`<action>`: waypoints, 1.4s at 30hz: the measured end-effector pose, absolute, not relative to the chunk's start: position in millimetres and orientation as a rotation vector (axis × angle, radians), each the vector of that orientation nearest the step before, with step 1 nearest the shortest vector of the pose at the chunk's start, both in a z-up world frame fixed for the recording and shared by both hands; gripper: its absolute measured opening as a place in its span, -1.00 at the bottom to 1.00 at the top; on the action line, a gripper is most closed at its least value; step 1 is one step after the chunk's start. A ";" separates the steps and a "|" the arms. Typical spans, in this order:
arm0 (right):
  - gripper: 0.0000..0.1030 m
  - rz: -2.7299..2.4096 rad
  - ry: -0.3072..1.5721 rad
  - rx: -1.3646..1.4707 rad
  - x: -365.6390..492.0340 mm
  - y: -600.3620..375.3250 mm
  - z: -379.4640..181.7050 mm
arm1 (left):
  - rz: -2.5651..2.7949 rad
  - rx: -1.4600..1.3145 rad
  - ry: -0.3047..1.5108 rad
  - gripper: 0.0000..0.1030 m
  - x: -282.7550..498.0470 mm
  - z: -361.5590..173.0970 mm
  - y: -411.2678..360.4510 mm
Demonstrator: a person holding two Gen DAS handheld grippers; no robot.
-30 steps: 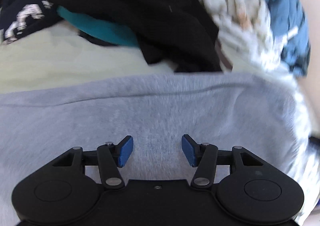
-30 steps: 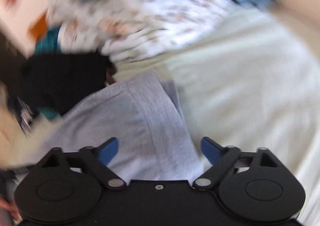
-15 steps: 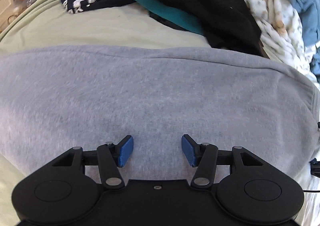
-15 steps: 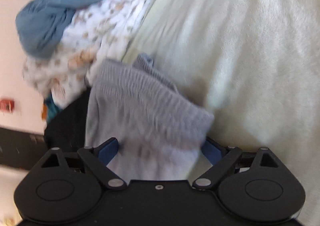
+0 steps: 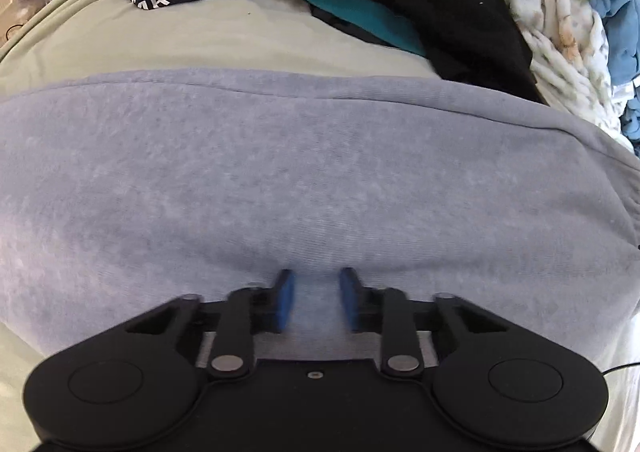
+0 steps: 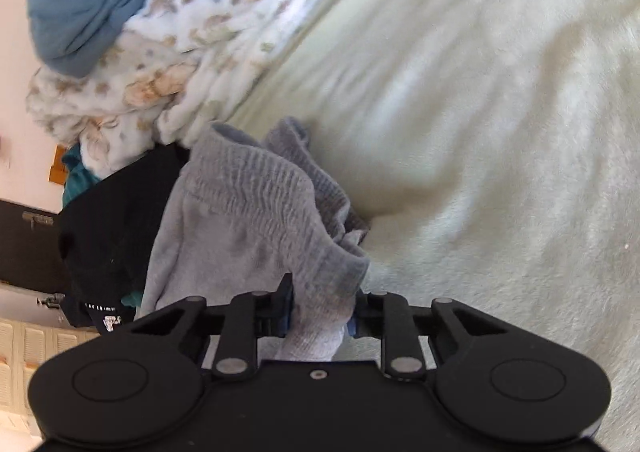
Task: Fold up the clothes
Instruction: 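Grasp the ribbed cuff with the right gripper and lift it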
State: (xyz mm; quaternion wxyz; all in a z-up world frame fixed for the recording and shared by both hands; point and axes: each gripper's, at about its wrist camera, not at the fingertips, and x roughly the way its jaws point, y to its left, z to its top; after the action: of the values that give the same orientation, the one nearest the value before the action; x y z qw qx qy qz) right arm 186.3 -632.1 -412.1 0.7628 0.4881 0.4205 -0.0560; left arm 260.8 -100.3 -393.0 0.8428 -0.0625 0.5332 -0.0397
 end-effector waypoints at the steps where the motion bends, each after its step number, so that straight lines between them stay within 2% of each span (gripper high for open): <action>1: -0.57 -0.121 0.912 1.059 184.2 -632.1 -415.3 | -0.086 -0.131 1.126 -0.71 260.8 -393.4 -99.1; 8: -0.50 -0.110 0.902 1.014 180.1 -625.8 -427.8 | -0.105 -0.082 1.133 -0.76 260.2 -380.7 -98.7; 9: -0.46 -0.106 0.910 0.996 181.5 -624.4 -423.5 | -0.100 -0.084 1.126 -0.62 257.6 -374.7 -99.6; 10: -0.32 -0.104 0.922 0.955 183.0 -622.2 -418.0 | -0.117 -0.098 1.116 -0.38 254.3 -370.2 -102.6; 11: -0.03 -0.119 0.935 0.901 183.8 -619.5 -411.1 | -0.134 -0.112 1.105 -0.28 251.1 -365.6 -105.8; 12: 0.04 -0.127 0.946 0.860 184.1 -617.1 -405.1 | -0.151 -0.126 1.094 -0.23 247.9 -361.1 -108.9; 13: 0.19 -0.111 0.957 0.861 182.9 -615.4 -402.3 | -0.167 -0.139 1.084 -0.23 244.7 -356.5 -112.0; 14: 0.53 -0.096 0.967 0.861 181.8 -613.7 -399.4 | -0.195 -0.128 1.078 -0.23 243.6 -355.4 -119.2; 15: 0.65 -0.080 0.977 0.862 180.1 -611.3 -396.5 | -0.223 -0.115 1.072 -0.22 242.6 -354.4 -126.5; 19: 0.65 -0.075 0.945 0.929 165.2 -603.4 -394.9 | -0.256 -0.037 1.091 -0.18 245.0 -371.2 -151.6; 20: 0.57 -0.081 0.928 0.997 163.2 -605.5 -401.0 | -0.252 -0.032 1.092 -0.17 246.2 -373.5 -153.2; 22: 0.21 -0.126 0.901 1.052 162.1 -607.7 -409.6 | -0.242 -0.020 1.096 -0.12 249.2 -381.3 -154.4; 23: -0.20 -0.157 0.889 1.066 162.3 -609.4 -414.3 | -0.239 -0.019 1.097 -0.11 250.2 -383.4 -154.3; 27: -0.36 -0.146 0.849 1.179 157.6 -621.7 -429.2 | -0.222 -0.011 1.139 -0.10 259.3 -387.1 -153.5; 29: -0.37 -0.140 0.872 1.120 159.5 -620.2 -427.4 | -0.217 0.019 1.159 -0.10 262.4 -386.5 -156.9; 32: -0.35 -0.141 0.877 1.105 160.6 -618.8 -423.7 | -0.196 0.005 1.184 -0.10 265.7 -383.3 -157.1; 34: -0.20 -0.148 0.873 1.093 160.6 -615.2 -418.0 | -0.170 -0.059 1.198 -0.10 267.6 -377.0 -154.6; 35: 0.06 -0.149 0.868 1.097 159.5 -614.0 -416.4 | -0.163 -0.095 1.202 -0.08 268.2 -374.5 -153.1; 36: 0.48 -0.140 0.856 1.118 157.5 -613.3 -416.3 | -0.156 -0.130 1.206 -0.04 268.8 -372.1 -151.7; 37: 0.60 -0.127 0.836 1.147 154.9 -612.8 -417.2 | -0.149 -0.166 1.209 -0.03 269.4 -369.7 -150.3; 42: 0.63 -0.098 0.739 1.237 148.5 -606.0 -437.0 | -0.192 -0.226 1.198 -0.03 272.1 -369.2 -159.6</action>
State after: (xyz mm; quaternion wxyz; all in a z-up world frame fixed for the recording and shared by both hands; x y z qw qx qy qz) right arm 148.5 -606.0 -437.0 0.7503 0.5663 0.3381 -0.0450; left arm 272.1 -159.6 -369.2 0.8156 -0.1057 0.5616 -0.0902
